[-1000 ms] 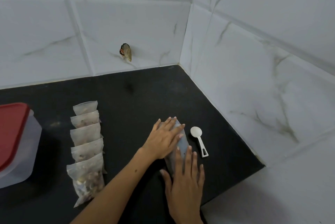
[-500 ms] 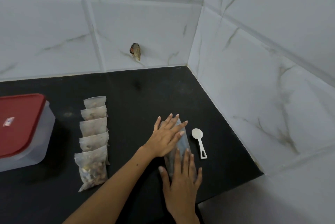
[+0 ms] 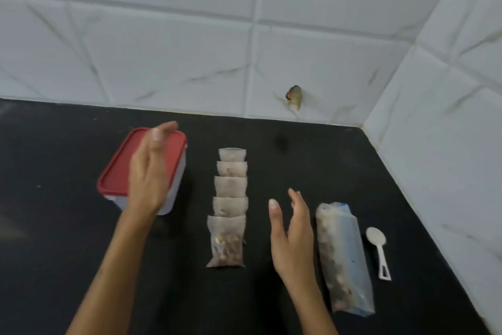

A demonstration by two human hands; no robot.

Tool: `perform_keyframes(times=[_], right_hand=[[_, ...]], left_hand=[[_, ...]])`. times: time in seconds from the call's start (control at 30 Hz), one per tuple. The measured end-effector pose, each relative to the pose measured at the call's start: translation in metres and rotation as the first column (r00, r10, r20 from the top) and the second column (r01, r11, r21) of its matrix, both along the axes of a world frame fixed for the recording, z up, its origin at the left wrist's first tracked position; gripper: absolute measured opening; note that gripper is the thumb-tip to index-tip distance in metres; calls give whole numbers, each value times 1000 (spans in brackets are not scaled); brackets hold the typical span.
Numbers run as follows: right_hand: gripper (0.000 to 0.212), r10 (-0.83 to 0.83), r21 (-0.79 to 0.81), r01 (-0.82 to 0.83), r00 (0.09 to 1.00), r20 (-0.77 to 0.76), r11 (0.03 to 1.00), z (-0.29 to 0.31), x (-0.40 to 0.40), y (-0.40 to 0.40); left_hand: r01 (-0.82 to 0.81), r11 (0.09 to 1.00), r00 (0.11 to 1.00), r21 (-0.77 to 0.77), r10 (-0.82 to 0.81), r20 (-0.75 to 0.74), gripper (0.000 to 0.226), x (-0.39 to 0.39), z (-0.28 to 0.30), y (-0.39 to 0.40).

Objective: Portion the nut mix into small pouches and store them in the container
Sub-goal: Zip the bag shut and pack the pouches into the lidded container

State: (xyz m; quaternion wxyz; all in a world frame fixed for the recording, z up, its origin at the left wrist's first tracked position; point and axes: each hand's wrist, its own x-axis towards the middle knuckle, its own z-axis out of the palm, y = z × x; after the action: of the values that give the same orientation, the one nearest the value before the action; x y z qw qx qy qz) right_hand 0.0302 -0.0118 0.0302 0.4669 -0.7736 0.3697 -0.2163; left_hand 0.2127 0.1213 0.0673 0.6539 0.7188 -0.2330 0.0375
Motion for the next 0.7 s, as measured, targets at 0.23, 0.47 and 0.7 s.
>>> perform_keyframes(times=[0.23,0.47,0.7], right_hand=[[52,133,162,-148,986,99,976,19,128,47],[60,60,104,-44,986,-158,994,10,249,73],[42,-136,49,151,964,-229,987,-11,303,76]], left_hand=[[-242,967,904,-81,195,-381,55,107,-33,93],[-132,973,768,-191,-21,-640,50,168,-73,84],[59,967,593,-248,-234,-770,46,194,-90,64]])
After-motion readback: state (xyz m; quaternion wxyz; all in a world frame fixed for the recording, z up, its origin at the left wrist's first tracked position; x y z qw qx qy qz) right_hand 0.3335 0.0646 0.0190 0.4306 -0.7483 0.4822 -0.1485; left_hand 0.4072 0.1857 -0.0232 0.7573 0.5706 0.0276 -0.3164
